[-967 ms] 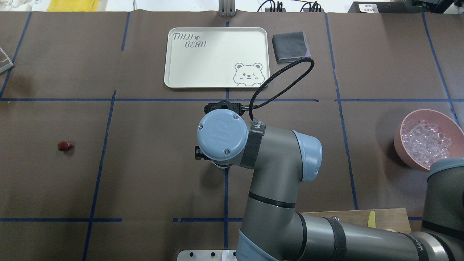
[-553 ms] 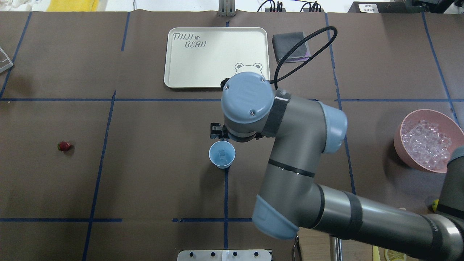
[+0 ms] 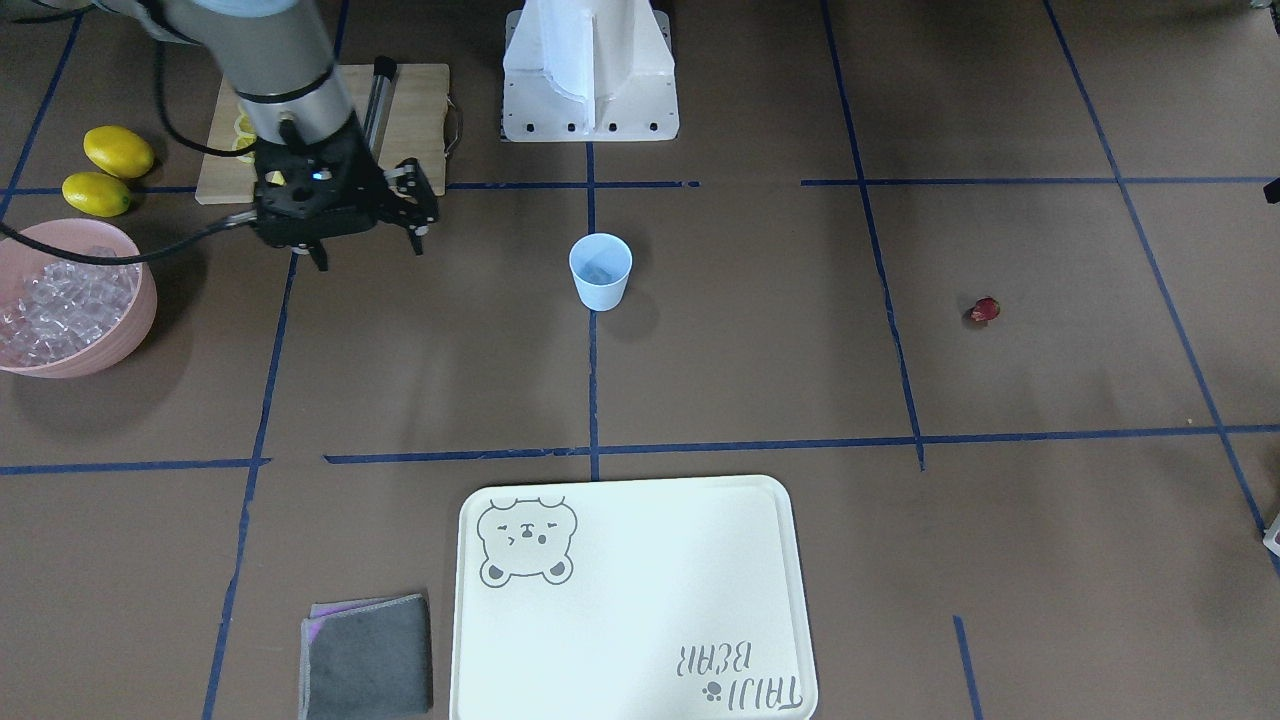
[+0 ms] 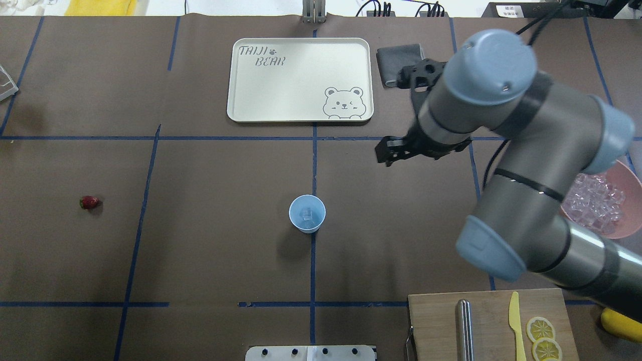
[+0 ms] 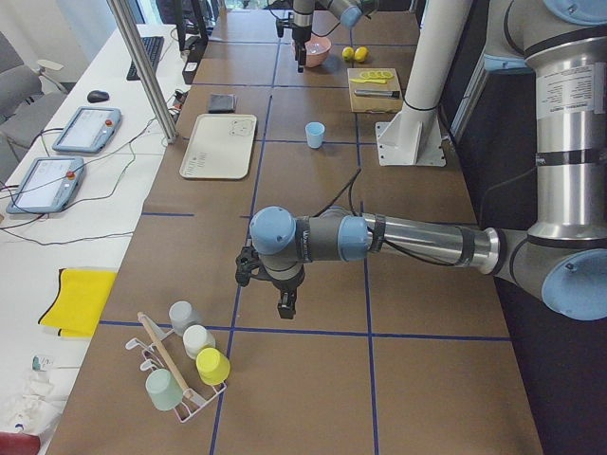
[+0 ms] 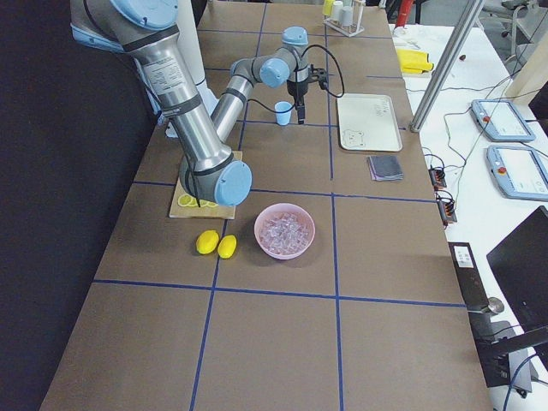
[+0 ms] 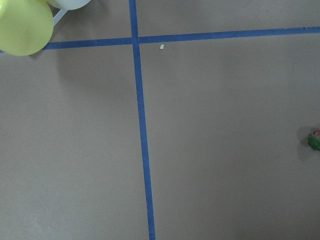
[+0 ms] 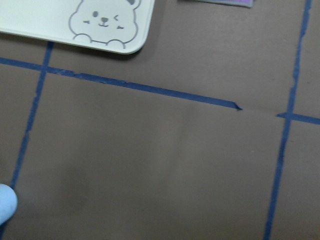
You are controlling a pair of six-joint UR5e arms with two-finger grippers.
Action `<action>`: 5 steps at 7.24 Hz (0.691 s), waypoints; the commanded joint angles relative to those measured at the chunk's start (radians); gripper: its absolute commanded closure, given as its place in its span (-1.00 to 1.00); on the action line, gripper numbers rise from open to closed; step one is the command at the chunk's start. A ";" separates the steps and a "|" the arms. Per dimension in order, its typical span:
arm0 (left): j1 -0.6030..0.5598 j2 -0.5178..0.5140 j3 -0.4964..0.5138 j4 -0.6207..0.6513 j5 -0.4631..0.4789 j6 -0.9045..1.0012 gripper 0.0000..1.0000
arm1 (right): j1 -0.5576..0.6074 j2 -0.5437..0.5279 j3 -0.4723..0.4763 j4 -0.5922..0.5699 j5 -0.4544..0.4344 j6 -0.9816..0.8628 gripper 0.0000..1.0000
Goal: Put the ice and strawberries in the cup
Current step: 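Move the right gripper back to the pink ice bowl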
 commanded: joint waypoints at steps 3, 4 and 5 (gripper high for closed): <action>0.000 0.000 -0.001 0.000 0.000 0.000 -1.00 | 0.287 -0.435 0.046 0.260 0.200 -0.350 -0.99; 0.002 0.000 -0.001 0.000 0.000 0.000 -1.00 | 0.289 -0.513 0.046 0.343 0.202 -0.345 -0.99; 0.002 0.000 -0.001 0.000 0.000 0.000 -1.00 | 0.289 -0.566 0.042 0.401 0.196 -0.330 -0.98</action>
